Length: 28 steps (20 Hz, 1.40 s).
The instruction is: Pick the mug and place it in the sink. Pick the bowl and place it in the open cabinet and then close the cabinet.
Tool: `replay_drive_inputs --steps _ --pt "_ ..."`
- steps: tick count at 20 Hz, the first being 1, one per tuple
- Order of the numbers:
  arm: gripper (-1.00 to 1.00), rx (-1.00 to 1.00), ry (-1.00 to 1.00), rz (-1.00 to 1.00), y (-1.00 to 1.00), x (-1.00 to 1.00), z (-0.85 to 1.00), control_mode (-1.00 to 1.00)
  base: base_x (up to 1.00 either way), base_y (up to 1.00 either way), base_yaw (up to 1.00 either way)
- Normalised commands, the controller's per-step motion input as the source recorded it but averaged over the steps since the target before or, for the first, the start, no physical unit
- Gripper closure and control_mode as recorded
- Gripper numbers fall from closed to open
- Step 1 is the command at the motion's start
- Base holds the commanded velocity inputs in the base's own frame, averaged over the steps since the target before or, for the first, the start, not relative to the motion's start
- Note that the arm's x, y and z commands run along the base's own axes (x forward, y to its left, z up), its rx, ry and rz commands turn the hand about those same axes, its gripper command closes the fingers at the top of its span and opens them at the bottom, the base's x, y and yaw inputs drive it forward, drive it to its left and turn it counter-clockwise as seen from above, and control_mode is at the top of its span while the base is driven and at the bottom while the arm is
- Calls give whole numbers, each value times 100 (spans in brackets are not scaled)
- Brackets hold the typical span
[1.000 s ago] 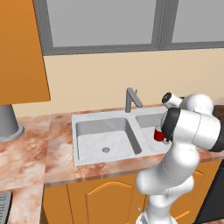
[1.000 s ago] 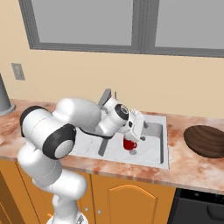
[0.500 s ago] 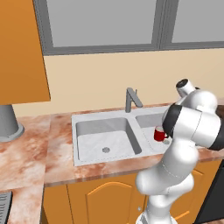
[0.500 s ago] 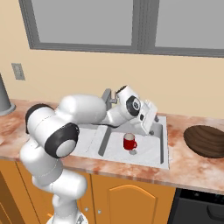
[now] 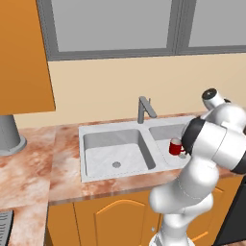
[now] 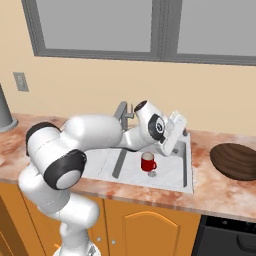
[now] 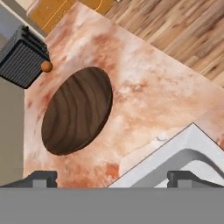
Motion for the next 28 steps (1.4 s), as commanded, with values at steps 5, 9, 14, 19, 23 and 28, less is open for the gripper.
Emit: replay_drive_inputs --steps 5,9,14,19,23,28 --pt "-100 18 -7 -14 -17 0 0 -100 0 0 0" --pt "-100 15 0 -11 -28 1 0 -100 0 0 0" --pt "-100 1 0 -6 -25 5 -4 -100 0 0 0" --pt "-100 0 -2 -9 -30 2 -8 -100 0 0 0" --pt "-100 0 -3 -13 -12 1 -16 -100 0 0 0" --pt "-100 2 0 -3 -13 4 -15 -100 0 0 0"
